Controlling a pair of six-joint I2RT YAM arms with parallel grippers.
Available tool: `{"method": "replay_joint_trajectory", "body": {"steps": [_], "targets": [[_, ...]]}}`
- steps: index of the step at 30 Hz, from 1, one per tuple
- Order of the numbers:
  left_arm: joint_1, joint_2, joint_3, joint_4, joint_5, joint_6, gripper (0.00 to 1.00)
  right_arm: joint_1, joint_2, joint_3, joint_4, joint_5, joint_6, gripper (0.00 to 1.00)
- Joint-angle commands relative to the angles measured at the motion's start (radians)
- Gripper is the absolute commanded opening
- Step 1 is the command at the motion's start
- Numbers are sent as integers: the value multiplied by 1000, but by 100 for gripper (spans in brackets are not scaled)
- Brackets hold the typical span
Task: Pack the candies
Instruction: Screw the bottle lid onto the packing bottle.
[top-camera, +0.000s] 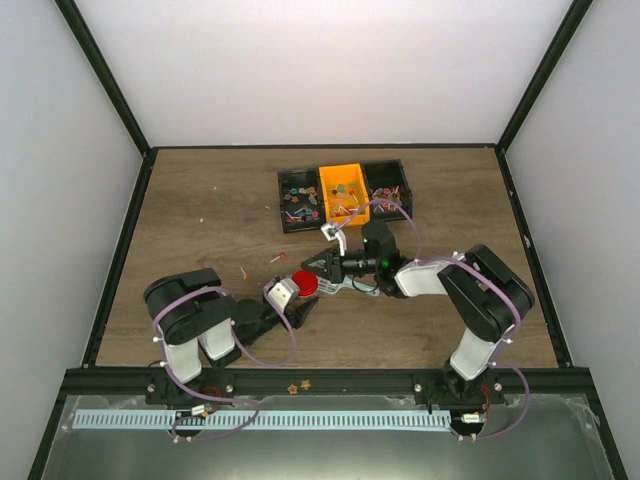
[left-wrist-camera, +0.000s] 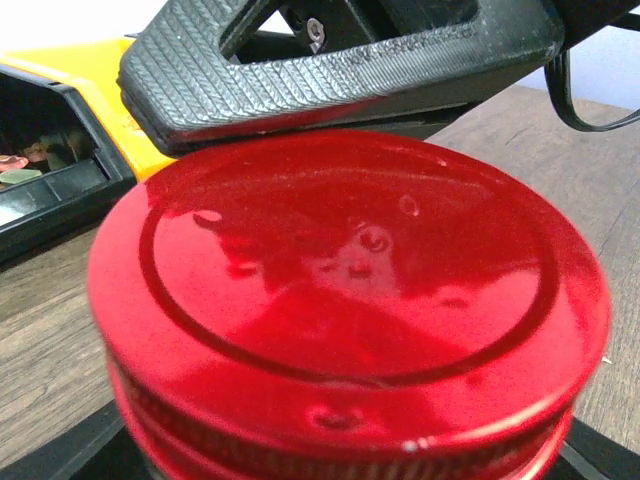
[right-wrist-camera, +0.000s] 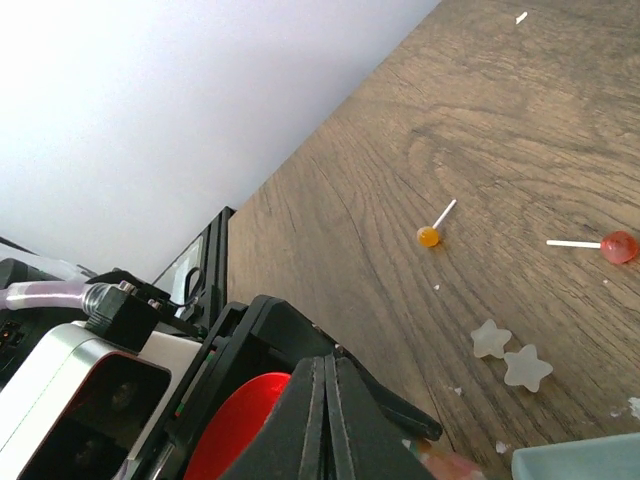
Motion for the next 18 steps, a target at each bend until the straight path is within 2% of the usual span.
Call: {"method": "replay_joint_trajectory", "body": {"steps": [1, 11, 18], "targets": [[-7, 154, -156, 216, 64, -76, 71, 14, 10, -46, -16, -92, 9, 1], [-5, 105, -167, 215, 5, -95, 70, 26, -24, -149, 40, -115, 45, 1], [-5, 106, -166, 216, -6, -101, 70, 94, -47, -205, 77, -85, 65, 1]]}}
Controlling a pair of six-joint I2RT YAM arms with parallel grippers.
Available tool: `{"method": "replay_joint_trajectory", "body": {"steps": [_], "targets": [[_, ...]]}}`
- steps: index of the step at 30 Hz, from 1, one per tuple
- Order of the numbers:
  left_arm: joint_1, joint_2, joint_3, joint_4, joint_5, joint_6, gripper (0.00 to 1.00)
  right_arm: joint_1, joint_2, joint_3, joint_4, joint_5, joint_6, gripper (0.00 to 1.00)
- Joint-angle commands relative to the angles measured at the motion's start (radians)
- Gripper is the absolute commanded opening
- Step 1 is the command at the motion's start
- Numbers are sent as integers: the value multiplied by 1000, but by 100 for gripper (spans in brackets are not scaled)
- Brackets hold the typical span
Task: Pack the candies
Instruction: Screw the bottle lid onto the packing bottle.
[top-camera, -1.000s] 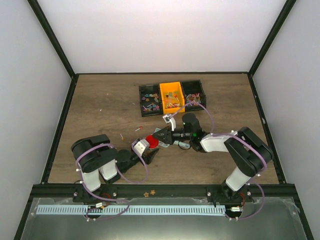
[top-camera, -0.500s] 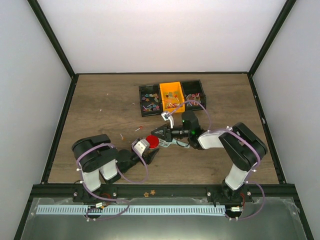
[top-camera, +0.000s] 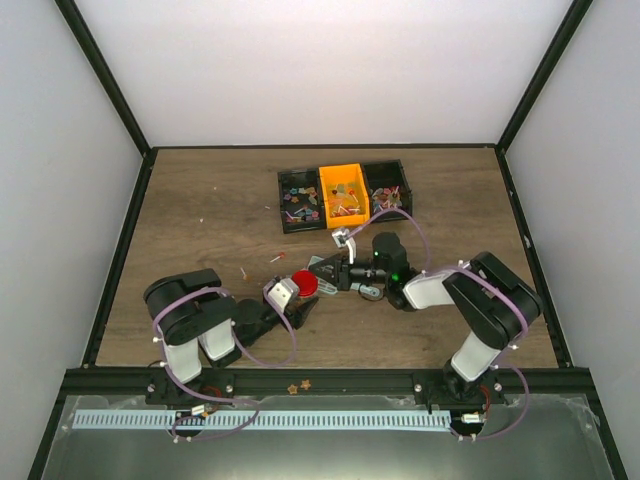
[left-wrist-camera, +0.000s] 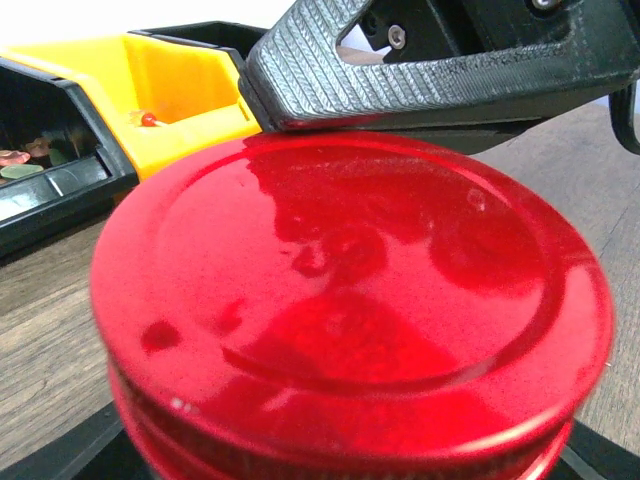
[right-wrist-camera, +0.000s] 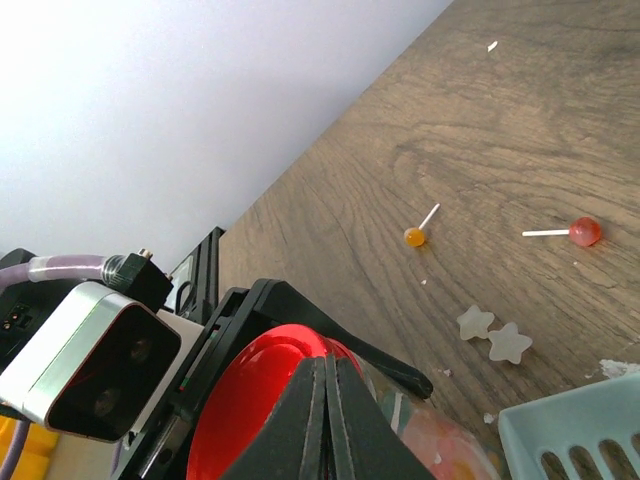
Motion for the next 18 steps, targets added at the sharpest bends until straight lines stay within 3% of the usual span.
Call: {"method": "replay_joint_trajectory", "body": {"steps": [1, 18], "targets": [[-2, 107, -166, 216, 8, -85, 70, 110, 2, -77, -65, -130, 27, 1], [-2, 91, -171, 216, 31, -85, 70, 252, -100, -294, 162, -24, 157, 1]]}}
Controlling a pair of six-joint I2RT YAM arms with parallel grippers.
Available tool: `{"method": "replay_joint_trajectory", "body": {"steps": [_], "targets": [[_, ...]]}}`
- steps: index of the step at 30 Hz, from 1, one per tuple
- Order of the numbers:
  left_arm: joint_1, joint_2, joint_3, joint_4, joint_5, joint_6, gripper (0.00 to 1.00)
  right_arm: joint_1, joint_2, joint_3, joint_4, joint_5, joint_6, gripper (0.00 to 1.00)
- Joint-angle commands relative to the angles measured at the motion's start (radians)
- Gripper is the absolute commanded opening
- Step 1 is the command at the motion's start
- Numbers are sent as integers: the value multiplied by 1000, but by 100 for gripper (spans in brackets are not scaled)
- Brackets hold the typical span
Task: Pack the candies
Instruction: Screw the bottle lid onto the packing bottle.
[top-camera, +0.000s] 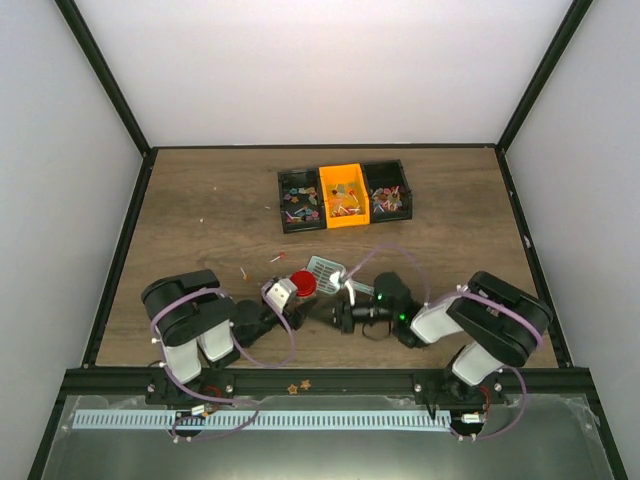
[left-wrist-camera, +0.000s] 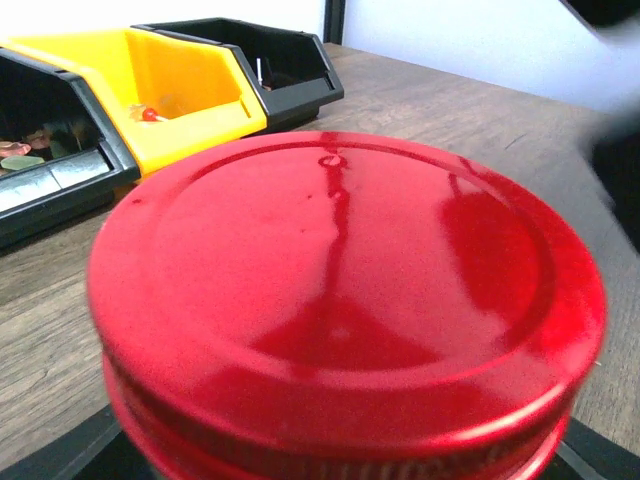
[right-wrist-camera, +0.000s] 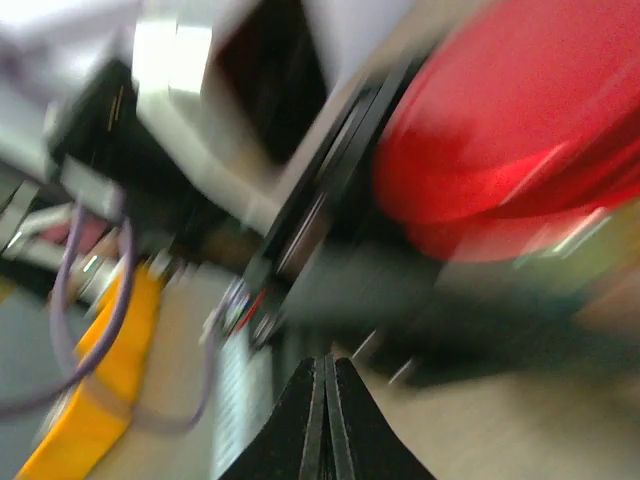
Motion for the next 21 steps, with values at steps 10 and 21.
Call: {"method": "replay_joint_trajectory", "body": {"steps": [10, 21], "targets": [[1, 89, -181, 216, 29, -58, 70, 71, -137, -68, -140, -55, 20, 1], [0, 80, -189, 216, 28, -55, 70, -102, -92, 179, -390, -72, -76, 31]]}}
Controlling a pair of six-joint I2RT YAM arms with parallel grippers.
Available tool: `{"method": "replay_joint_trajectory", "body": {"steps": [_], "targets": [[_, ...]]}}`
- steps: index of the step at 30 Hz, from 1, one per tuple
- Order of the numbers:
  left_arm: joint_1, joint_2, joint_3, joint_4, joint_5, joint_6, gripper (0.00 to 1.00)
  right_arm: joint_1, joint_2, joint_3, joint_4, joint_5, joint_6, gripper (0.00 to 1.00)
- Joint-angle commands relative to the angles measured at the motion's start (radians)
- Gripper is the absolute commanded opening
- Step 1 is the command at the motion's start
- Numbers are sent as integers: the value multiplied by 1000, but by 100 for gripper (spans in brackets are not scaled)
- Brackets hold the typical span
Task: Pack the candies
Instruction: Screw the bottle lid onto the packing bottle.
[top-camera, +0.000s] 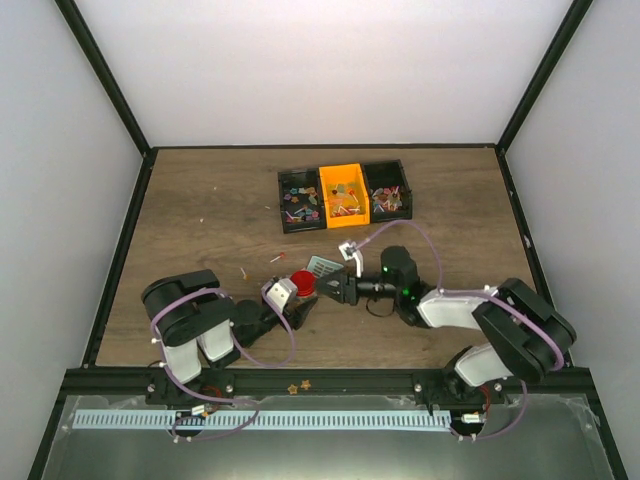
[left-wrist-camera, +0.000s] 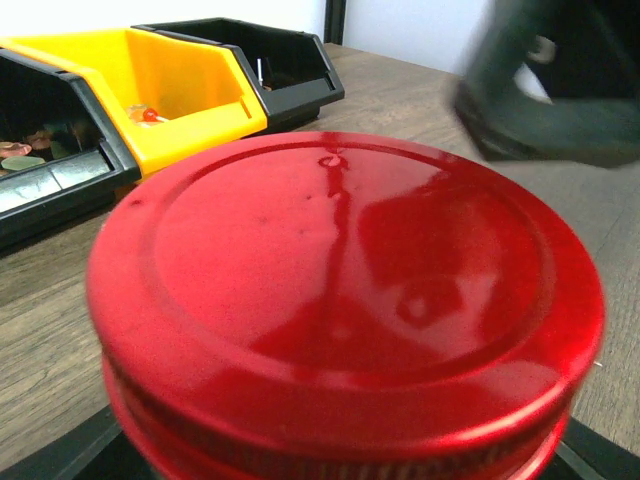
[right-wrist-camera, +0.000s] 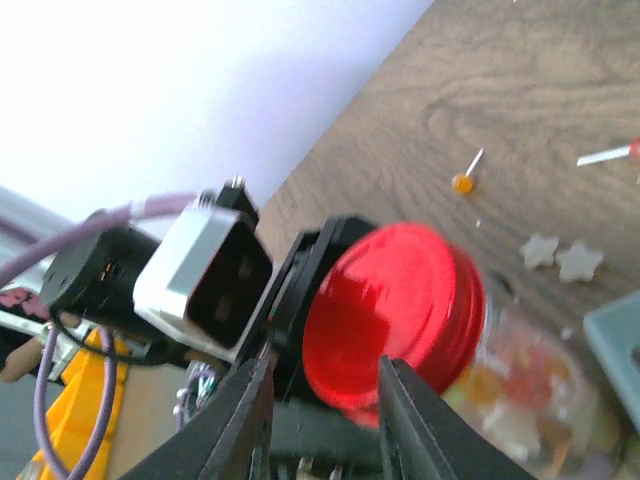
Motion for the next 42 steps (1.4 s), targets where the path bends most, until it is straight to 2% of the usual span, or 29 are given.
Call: {"method": "replay_joint_trajectory", "body": {"steps": [1, 4, 9, 16, 20, 23, 25, 30, 42], "targets": [[0, 77, -194, 216, 33, -58, 71, -20, 67, 131, -125, -3, -74, 32], [1, 76, -195, 217, 27, -55, 70, -31, 121, 197, -174, 4, -103, 32], [1, 68, -200, 217, 15, -48, 70, -38, 183, 252, -180, -35, -117, 27], [1, 74, -204, 217, 14, -50, 71, -41, 192, 267, -210, 4, -151, 27], [0, 72, -204, 217, 9, -51, 70, -40, 202, 264, -182, -52, -137, 21], [0, 70, -201, 216, 11, -54, 71, -40, 203, 257, -178, -56, -139, 12], [0, 65, -203, 217, 16, -56, 70, -41, 207, 250, -168, -64, -139, 10], [0, 68, -197, 217, 6, -60, 70, -41, 233, 219, -112, -115, -113, 1], [1, 77, -176, 215, -11, -76, 71, -22, 252, 76, 119, -174, -6, 1]]}}
